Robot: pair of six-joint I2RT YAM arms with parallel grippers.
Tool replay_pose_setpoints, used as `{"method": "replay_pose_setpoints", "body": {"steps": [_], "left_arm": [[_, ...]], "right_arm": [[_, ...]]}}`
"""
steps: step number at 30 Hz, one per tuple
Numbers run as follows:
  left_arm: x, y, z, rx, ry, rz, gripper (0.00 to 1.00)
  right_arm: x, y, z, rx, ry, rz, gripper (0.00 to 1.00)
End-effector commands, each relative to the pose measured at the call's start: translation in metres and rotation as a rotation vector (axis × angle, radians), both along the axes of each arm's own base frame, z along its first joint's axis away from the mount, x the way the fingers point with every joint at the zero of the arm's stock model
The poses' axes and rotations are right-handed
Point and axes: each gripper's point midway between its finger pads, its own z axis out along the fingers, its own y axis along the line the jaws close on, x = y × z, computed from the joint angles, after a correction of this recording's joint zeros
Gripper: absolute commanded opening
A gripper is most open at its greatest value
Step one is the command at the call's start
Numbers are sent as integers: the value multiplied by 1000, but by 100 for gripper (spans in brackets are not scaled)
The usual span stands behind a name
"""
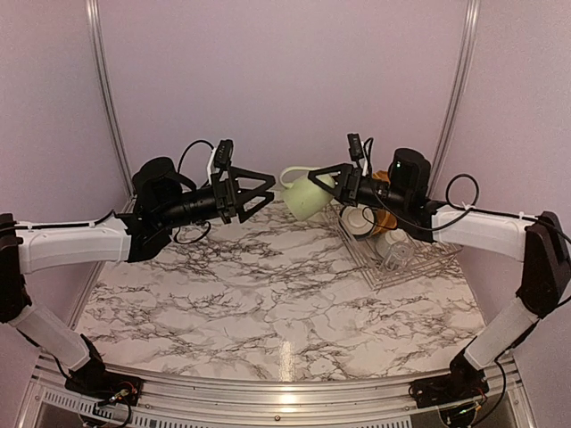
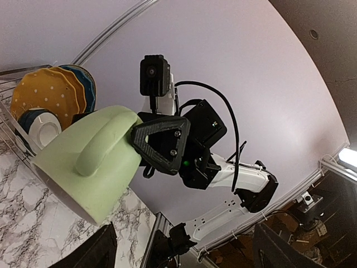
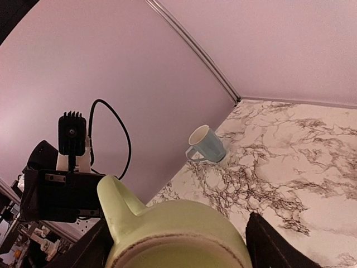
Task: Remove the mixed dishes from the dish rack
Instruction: Pass from the right arm to the left
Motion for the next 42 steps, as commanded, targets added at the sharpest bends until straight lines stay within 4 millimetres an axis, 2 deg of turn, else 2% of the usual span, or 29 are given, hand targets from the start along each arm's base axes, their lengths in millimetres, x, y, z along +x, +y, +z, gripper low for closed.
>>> {"method": "replay_pose_setpoints", "body": {"steps": [1,4,8,11,14,17,20,28,31,34,42], "left_arm": [[-5,10,4,-56,70,-25,87],[-3,11,-2,-61,141,-33,92],[4,1,-13,-76,285,-70,93],[5,-1,-8,-165,327,-107,93],[7,-2,-12,-203,351,-124,93],[6,0,-15,-224,298,-119,94],[15,-1,-26,-174,248,-55,94],[32,3,-12,-103,25,104,87],[36,-5,-10,-98,11,99,82],[32,-12,0,-165,5,51,76],[38,-22,-17,-169,81,29,48]], "right_arm": [[0,-5,58,-9,-323,-51,0],[-2,-3,57,-45,-424,-46,0],[-8,3,51,-111,-572,-57,0],[-5,5,48,-141,-596,-78,0],[-7,5,57,-100,-587,-71,0],[-9,5,72,5,-505,-66,0],[-12,9,80,124,-399,-12,0],[-6,15,71,300,-110,59,0],[-7,17,72,343,-69,79,0],[-2,22,66,346,-34,75,0],[-3,33,56,408,33,123,0]]}}
